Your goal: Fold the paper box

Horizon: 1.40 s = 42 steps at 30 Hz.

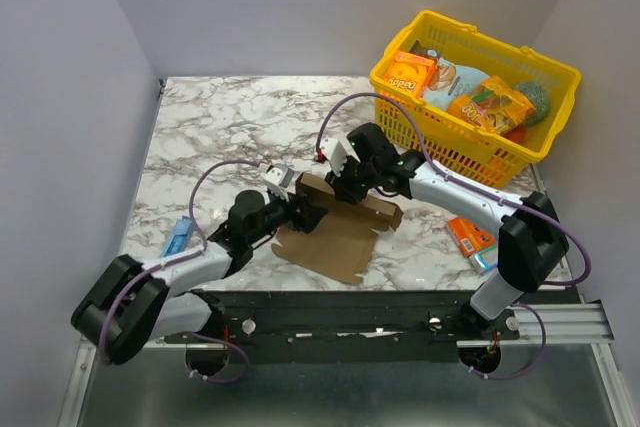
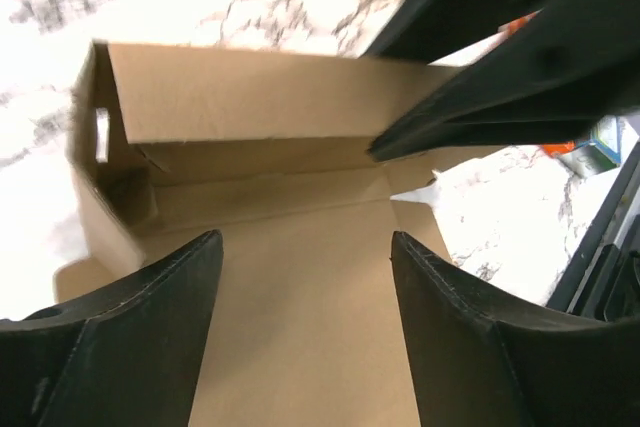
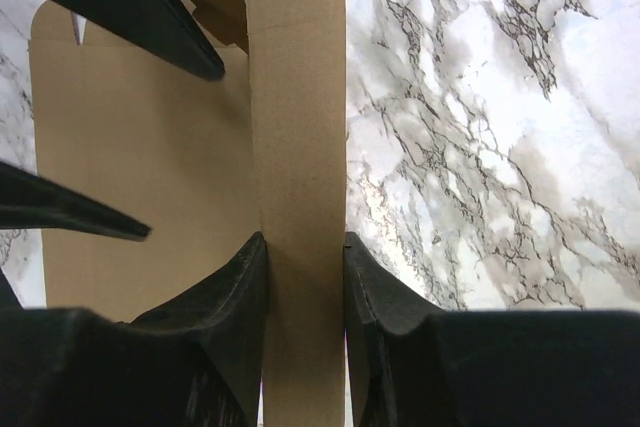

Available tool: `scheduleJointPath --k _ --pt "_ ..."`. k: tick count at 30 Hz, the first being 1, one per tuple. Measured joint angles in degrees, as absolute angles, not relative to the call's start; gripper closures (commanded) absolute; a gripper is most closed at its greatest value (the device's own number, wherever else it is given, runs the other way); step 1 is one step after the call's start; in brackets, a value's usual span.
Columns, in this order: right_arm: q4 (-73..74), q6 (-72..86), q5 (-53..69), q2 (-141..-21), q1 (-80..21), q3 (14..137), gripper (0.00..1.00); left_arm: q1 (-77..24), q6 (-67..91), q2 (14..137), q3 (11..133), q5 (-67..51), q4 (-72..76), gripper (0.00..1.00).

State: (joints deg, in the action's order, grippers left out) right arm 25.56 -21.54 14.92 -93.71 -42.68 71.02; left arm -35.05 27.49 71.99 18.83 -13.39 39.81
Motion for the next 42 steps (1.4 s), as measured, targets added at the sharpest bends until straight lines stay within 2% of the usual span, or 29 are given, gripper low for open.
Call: scheduleJointPath --k 8,13,21,30,36,42 --pt "26.3 -21.7 15.6 -93.5 -42.8 71.0 0.64 -33.8 23.0 51.9 13.6 -12.1 33.6 0.14" --pt "26.5 -21.7 15.9 -93.5 -42.8 71.0 0.64 -28.3 24.4 48.3 11.7 -6.2 30.3 0.11" --pt "26.5 -21.7 16.0 -93.5 -42.8 71.0 0.64 -18.7 28.6 55.4 12.2 -1.2 31.6 0.10" --pt "26.5 -21.8 16.0 -93.5 -42.8 71.0 0.64 -17.8 24.9 80.1 22.7 -7.6 36.5 0.17" --pt "26.6 -21.8 16.0 -93.5 -42.8 71.0 0.64 -18.9 22.9 82.7 23.1 -13.7 39.2 0.19" --pt "27.3 -21.7 16.0 -93.4 -42.7 71.1 0.64 -21.3 21.0 82.7 23.2 -13.9 40.1 0.21"
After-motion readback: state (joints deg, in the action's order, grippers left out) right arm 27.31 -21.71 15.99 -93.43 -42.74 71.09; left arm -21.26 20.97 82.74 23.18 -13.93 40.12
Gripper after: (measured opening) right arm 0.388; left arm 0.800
